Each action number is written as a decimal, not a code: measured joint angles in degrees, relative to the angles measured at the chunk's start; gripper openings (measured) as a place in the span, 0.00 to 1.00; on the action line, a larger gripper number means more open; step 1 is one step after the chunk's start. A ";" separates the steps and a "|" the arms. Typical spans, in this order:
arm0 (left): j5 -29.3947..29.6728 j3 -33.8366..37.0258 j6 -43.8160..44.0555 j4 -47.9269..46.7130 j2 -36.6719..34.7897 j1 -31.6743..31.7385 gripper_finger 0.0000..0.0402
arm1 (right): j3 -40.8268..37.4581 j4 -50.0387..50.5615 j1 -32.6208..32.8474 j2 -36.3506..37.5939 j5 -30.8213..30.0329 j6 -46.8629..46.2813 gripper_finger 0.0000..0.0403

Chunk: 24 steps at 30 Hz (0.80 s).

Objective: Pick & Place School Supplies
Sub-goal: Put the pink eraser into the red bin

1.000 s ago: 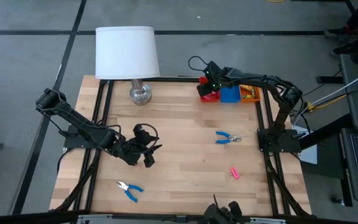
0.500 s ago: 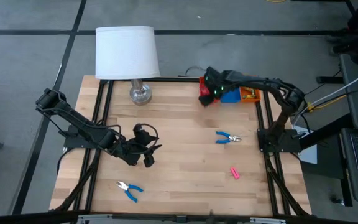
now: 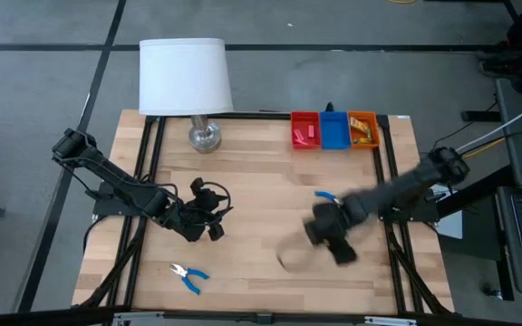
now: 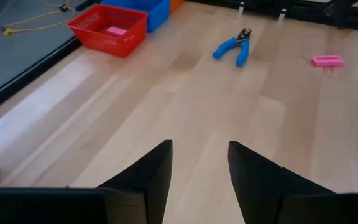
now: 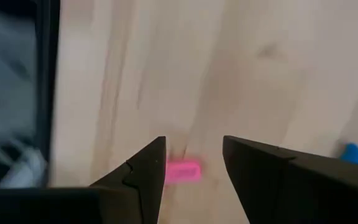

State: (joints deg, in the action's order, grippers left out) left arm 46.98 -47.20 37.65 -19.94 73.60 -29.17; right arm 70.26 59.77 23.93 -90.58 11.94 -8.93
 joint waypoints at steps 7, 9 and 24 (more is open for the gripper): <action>-0.22 0.00 0.16 0.07 0.00 0.01 0.38 | -8.31 -2.31 16.38 -0.27 -10.67 11.08 0.40; -0.46 0.00 0.62 0.21 0.00 0.00 0.38 | -10.86 -2.69 18.69 -0.27 -11.01 10.84 0.40; -0.28 0.00 5.08 2.21 0.00 0.00 0.38 | -14.55 -19.13 23.65 -0.28 -12.69 32.55 0.40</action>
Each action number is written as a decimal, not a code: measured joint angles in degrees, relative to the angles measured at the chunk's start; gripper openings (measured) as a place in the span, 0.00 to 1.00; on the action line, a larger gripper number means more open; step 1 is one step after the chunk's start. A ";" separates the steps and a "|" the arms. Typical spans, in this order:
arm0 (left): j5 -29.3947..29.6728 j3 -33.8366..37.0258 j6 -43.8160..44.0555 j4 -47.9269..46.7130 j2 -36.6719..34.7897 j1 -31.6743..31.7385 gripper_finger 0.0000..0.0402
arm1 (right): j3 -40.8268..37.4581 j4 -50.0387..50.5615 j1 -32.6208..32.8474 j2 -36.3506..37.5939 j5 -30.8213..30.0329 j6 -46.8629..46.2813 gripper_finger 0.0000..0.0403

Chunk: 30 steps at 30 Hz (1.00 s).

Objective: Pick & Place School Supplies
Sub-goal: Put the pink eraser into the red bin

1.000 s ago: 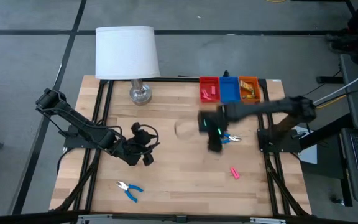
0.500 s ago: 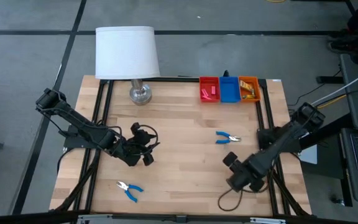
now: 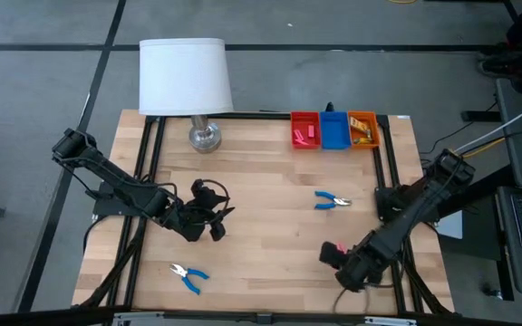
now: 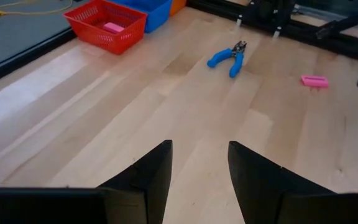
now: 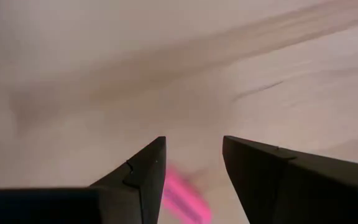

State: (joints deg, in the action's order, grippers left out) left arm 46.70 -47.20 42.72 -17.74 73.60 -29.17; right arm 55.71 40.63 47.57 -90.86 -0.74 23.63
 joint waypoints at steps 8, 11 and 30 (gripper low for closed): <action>-0.28 0.00 2.53 -0.04 0.00 -0.53 0.38 | 1.78 -0.20 -6.76 -0.05 2.08 -88.25 0.40; -0.83 0.00 1.89 -0.04 0.00 -0.85 0.38 | 1.76 0.42 -7.46 -0.05 6.58 -115.02 0.40; -7.11 0.00 -5.96 -0.15 0.00 -0.85 0.38 | 1.78 14.94 -3.85 -2.39 0.07 -128.92 0.40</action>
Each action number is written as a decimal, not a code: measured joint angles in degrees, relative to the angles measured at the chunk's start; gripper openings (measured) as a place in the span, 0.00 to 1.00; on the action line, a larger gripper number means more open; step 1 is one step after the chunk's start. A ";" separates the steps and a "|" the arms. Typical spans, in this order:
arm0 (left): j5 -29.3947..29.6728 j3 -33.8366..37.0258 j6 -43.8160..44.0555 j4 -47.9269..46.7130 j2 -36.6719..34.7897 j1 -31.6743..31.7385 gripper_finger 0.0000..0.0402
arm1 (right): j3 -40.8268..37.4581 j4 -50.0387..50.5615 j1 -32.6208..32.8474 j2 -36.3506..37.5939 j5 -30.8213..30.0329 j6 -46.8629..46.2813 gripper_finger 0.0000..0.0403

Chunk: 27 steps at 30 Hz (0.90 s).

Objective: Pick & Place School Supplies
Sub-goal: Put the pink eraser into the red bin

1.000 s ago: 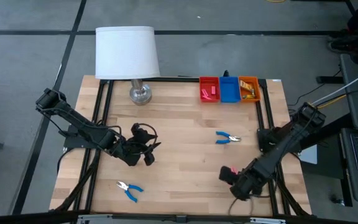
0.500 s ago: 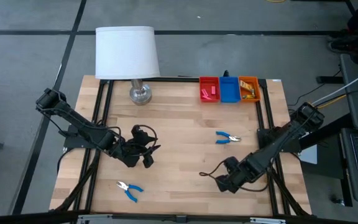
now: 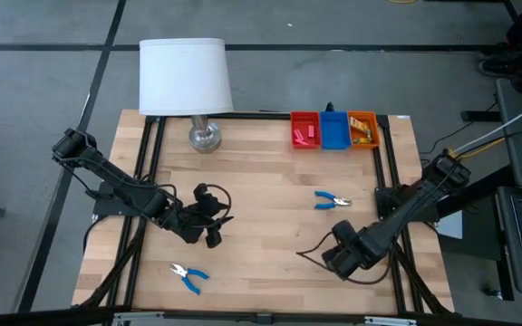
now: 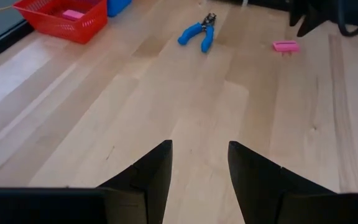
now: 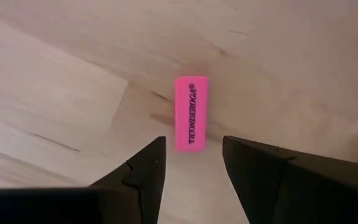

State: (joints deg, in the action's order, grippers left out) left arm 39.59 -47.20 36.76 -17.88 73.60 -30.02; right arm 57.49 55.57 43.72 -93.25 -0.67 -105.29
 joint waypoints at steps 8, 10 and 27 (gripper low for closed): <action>-0.04 0.00 0.42 -0.10 0.00 0.13 0.38 | -0.02 -0.67 -0.12 -3.94 0.02 7.15 0.40; 0.11 0.00 1.06 -0.11 0.00 0.13 0.38 | -0.02 -0.88 -0.31 -4.82 0.04 7.16 0.40; -0.36 0.01 3.18 0.15 0.00 0.17 0.38 | -0.07 -3.65 -0.66 -9.05 -0.16 6.92 0.49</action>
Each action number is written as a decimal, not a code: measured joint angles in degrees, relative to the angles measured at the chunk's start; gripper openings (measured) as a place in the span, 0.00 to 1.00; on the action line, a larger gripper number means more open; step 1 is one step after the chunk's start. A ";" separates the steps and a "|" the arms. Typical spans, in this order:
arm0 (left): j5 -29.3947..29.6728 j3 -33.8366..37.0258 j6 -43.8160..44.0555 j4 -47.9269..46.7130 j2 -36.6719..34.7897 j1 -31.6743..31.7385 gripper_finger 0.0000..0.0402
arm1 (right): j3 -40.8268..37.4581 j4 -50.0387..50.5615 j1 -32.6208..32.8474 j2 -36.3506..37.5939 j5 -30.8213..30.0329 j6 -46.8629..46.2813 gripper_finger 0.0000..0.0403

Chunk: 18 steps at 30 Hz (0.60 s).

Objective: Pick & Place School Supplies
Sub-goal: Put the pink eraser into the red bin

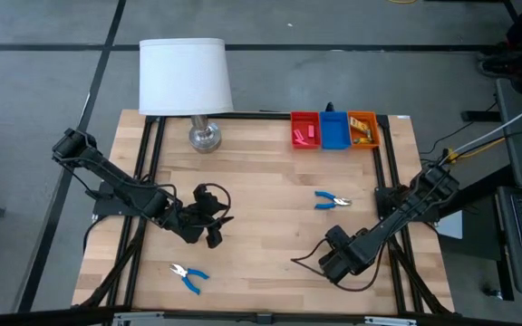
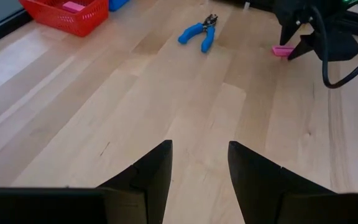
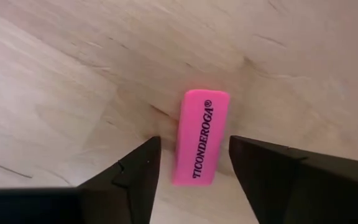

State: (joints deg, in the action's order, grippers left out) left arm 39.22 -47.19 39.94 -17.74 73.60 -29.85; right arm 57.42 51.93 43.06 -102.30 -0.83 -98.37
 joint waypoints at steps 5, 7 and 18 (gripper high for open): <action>-0.29 -0.01 0.69 0.00 0.00 0.00 0.38 | -1.02 -2.52 -0.55 0.11 0.88 -0.15 0.42; -0.31 -0.01 0.87 0.00 0.00 0.00 0.38 | -1.06 -3.06 -0.83 0.11 1.11 -0.20 0.37; -0.19 -0.01 0.87 -0.02 0.00 0.00 0.38 | -0.98 -5.85 -2.58 2.75 -1.53 0.61 0.19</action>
State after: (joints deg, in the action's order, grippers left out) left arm 39.03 -47.20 40.82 -17.76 73.60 -29.85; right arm 56.44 46.07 40.48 -99.55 -2.36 -97.76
